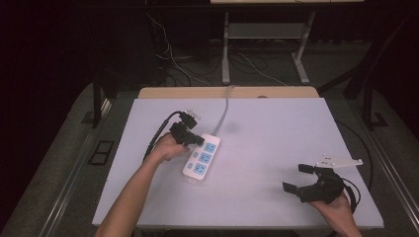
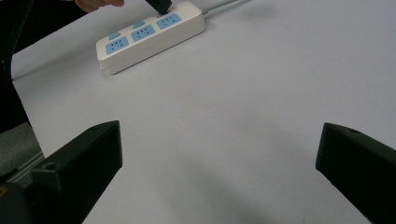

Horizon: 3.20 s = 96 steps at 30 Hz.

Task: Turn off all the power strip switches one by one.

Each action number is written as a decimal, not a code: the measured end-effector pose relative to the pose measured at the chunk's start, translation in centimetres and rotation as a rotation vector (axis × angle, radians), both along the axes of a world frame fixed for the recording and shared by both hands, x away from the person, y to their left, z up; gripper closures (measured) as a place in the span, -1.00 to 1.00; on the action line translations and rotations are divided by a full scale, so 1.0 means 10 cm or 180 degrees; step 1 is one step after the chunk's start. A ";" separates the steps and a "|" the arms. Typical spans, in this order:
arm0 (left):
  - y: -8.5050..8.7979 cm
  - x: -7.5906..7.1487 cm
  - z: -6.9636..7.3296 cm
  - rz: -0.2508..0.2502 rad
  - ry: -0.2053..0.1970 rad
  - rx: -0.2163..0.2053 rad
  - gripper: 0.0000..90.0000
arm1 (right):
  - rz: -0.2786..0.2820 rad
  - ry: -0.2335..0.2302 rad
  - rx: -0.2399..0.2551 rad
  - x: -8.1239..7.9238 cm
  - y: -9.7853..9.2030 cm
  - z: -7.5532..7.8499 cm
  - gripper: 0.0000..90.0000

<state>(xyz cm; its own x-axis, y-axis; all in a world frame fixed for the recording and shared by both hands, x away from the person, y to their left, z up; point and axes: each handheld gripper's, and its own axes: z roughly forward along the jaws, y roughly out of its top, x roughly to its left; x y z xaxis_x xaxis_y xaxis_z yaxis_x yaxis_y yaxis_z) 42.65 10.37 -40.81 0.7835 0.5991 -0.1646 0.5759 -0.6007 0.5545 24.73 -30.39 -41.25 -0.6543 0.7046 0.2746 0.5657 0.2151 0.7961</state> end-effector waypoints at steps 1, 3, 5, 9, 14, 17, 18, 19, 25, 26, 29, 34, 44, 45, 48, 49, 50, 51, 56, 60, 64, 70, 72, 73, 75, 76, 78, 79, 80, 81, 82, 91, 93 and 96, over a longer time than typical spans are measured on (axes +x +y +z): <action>-0.01 -0.01 0.00 0.0000 -0.0020 0.0021 0.99 | 0.0001 0.0000 -0.0004 0.00 0.00 0.00 -0.99; -0.02 -0.01 0.01 0.0006 -0.0037 0.0055 0.99 | 0.0002 0.0002 -0.0004 0.00 0.00 0.00 -0.99; -0.02 -0.01 0.01 0.0024 -0.0019 0.0043 0.99 | 0.0003 -0.0003 -0.0005 0.00 0.00 0.00 -0.99; -0.02 -0.01 0.01 0.0028 -0.0018 0.0042 0.99 | 0.0001 -0.0004 -0.0007 0.00 0.00 0.00 -0.99; -0.02 -0.01 0.01 0.0027 -0.0020 0.0046 0.99 | 0.0003 0.0006 -0.0014 0.01 0.00 0.00 -0.99; -0.03 -0.03 0.01 0.0012 -0.0053 0.0062 0.99 | -0.0006 0.0015 -0.0015 0.01 0.00 -0.01 -0.99; -0.02 -0.03 0.01 0.0006 -0.0057 0.0056 0.99 | -0.0008 0.0017 -0.0012 0.01 0.00 -0.01 -0.99; -0.02 -0.02 0.01 -0.0010 -0.0058 0.0058 0.99 | -0.0010 0.0012 -0.0009 0.01 -0.01 -0.01 -0.99; -0.02 -0.04 0.06 -0.0054 -0.0152 0.0047 0.99 | -0.0042 0.0003 0.0012 0.00 -0.03 0.00 -0.99; -0.02 -0.05 0.06 -0.0050 -0.0175 0.0066 0.99 | -0.0042 0.0002 0.0016 0.00 -0.03 0.00 -0.99; 0.01 -0.07 0.09 -0.0034 -0.0225 -0.0002 0.98 | -0.0053 -0.0003 0.0026 0.00 -0.04 0.00 -0.99; 0.11 -0.09 0.22 0.0079 -0.0326 -0.0169 0.98 | -0.0056 -0.0015 0.0030 0.00 -0.04 0.01 -0.99; 0.42 -0.26 0.42 0.0229 -0.0471 -0.0367 0.81 | -0.0037 -0.0027 0.0031 0.00 -0.03 0.01 -0.99; 0.45 -0.28 0.44 0.0260 -0.0478 -0.0402 0.75 | -0.0034 -0.0026 0.0030 0.00 -0.03 0.01 -0.99; 0.53 -0.35 0.46 0.0320 -0.0503 -0.0458 0.65 | -0.0028 -0.0015 0.0039 0.00 -0.02 0.01 -0.99; 0.56 -0.38 0.46 0.0346 -0.0499 -0.0469 0.60 | -0.0026 -0.0010 0.0040 0.00 -0.02 0.01 -0.99; 0.58 -0.40 0.47 0.0351 -0.0508 -0.0496 0.57 | -0.0024 -0.0010 0.0040 0.00 -0.01 0.01 -0.99; 0.60 -0.43 0.47 0.0378 -0.0518 -0.0525 0.53 | -0.0021 -0.0005 0.0046 -0.01 -0.01 0.01 -0.99; 0.70 -0.56 0.46 0.0515 -0.0518 -0.0618 0.12 | -0.0009 -0.0008 0.0045 -0.01 0.01 0.01 -0.99; 0.78 -0.68 0.43 0.0531 -0.0532 -0.0701 -0.16 | -0.0008 0.0007 0.0047 0.00 0.02 0.00 -0.99; 0.84 -0.79 0.41 0.0510 -0.0523 -0.0777 -0.41 | 0.0000 0.0000 0.0040 0.00 0.03 0.00 -0.99; 0.90 -0.94 0.35 0.0528 -0.0495 -0.0946 -0.75 | -0.0003 0.0005 0.0043 0.00 0.03 0.00 -0.99; 0.91 -0.99 0.33 0.0561 -0.0498 -0.0955 -0.85 | 0.0001 0.0008 0.0040 0.00 0.04 0.00 -0.99; 0.92 -1.01 0.32 0.0566 -0.0499 -0.0948 -0.90 | 0.0002 0.0013 0.0040 0.00 0.04 0.00 -0.99; 0.92 -1.07 0.29 0.0578 -0.0504 -0.0948 -0.99 | 0.0008 0.0015 0.0039 0.00 0.04 -0.01 -0.99; 0.91 -1.10 0.28 0.0576 -0.0510 -0.0937 -1.00 | 0.0010 0.0014 0.0037 0.00 0.04 -0.01 -0.99; 0.92 -1.17 0.25 0.0594 -0.0519 -0.0995 -1.00 | 0.0013 0.0013 0.0033 0.00 0.05 -0.01 -0.99; 0.93 -1.21 0.23 0.0608 -0.0523 -0.1007 -1.00 | 0.0014 0.0015 0.0033 0.00 0.05 -0.01 -0.99; 0.93 -1.25 0.21 0.0614 -0.0545 -0.1017 -1.00 | 0.0015 0.0013 0.0033 0.00 0.05 -0.01 -0.99; 0.94 -1.28 0.19 0.0626 -0.0549 -0.1018 -1.00 | 0.0016 0.0018 0.0035 0.00 0.05 -0.01 -0.99; 0.94 -1.31 0.17 0.0629 -0.0558 -0.1019 -1.00 | 0.0021 0.0020 0.0032 0.00 0.05 -0.01 -0.99; 0.93 -1.56 -0.02 0.0705 -0.0630 -0.1123 -1.00 | 0.0030 0.0057 0.0021 -0.02 0.06 -0.03 -0.99; 0.93 -1.58 -0.06 0.0705 -0.0630 -0.1132 -1.00 | 0.0025 0.0061 0.0025 -0.02 0.05 -0.03 -0.99; 0.92 -1.60 -0.08 0.0676 -0.0626 -0.1107 -1.00 | 0.0021 0.0062 0.0028 -0.03 0.05 -0.04 -0.99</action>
<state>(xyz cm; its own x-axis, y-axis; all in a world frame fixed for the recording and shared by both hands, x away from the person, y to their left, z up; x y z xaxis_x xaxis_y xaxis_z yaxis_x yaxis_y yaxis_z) 26.66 19.53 -41.63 0.6858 0.6853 -0.2450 0.5298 -0.2393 0.8137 24.47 -29.90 -41.65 -0.6534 0.6978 0.2934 0.5798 0.2121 0.7867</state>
